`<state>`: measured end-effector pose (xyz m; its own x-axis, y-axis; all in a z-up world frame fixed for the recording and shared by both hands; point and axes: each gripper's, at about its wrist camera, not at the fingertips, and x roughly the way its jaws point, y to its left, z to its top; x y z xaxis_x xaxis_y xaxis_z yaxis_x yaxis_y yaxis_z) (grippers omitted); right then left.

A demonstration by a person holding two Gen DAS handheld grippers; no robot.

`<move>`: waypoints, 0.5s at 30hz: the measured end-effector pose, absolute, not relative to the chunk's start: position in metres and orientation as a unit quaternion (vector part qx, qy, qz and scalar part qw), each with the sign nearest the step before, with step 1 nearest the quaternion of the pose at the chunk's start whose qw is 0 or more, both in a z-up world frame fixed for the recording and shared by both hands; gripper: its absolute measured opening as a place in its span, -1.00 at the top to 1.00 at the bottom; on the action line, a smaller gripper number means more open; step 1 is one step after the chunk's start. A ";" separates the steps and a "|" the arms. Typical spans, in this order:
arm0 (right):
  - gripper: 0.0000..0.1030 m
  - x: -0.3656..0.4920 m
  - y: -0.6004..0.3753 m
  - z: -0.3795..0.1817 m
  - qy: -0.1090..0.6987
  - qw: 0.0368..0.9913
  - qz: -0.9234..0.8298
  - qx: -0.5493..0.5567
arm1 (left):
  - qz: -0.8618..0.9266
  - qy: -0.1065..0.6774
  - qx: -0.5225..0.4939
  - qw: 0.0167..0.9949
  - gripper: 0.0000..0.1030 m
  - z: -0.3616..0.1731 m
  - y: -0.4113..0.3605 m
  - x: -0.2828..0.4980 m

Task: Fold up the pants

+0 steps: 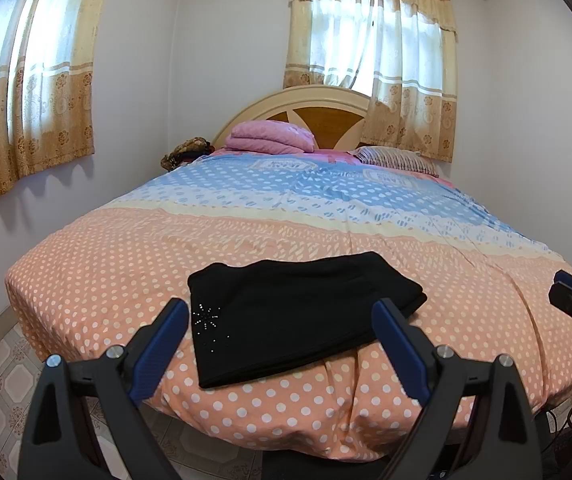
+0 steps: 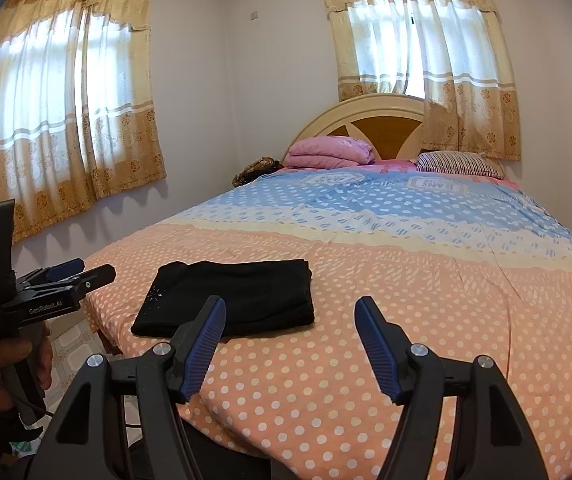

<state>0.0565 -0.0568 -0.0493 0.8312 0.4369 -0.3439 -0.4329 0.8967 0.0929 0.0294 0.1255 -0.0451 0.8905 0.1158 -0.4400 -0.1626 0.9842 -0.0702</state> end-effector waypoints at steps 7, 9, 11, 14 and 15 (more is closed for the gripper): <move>-0.33 0.056 -0.054 -0.051 0.183 0.956 0.228 0.006 | 0.071 0.223 -0.054 0.971 -0.86 -0.045 0.125 0.030; -0.33 0.056 -0.054 -0.051 0.183 0.956 0.228 0.006 | 0.073 0.224 -0.053 0.971 -0.96 -0.045 0.125 0.030; -0.34 0.055 -0.053 -0.051 0.182 0.956 0.229 0.004 | 0.075 0.221 -0.054 0.971 -1.00 -0.045 0.125 0.029; -0.34 0.055 -0.051 -0.052 0.181 0.957 0.228 0.003 | 0.082 0.224 -0.053 0.970 -1.00 -0.044 0.124 0.029; -0.34 0.054 -0.051 -0.052 0.181 0.957 0.228 0.003 | 0.084 0.223 -0.054 0.970 -1.00 -0.043 0.124 0.029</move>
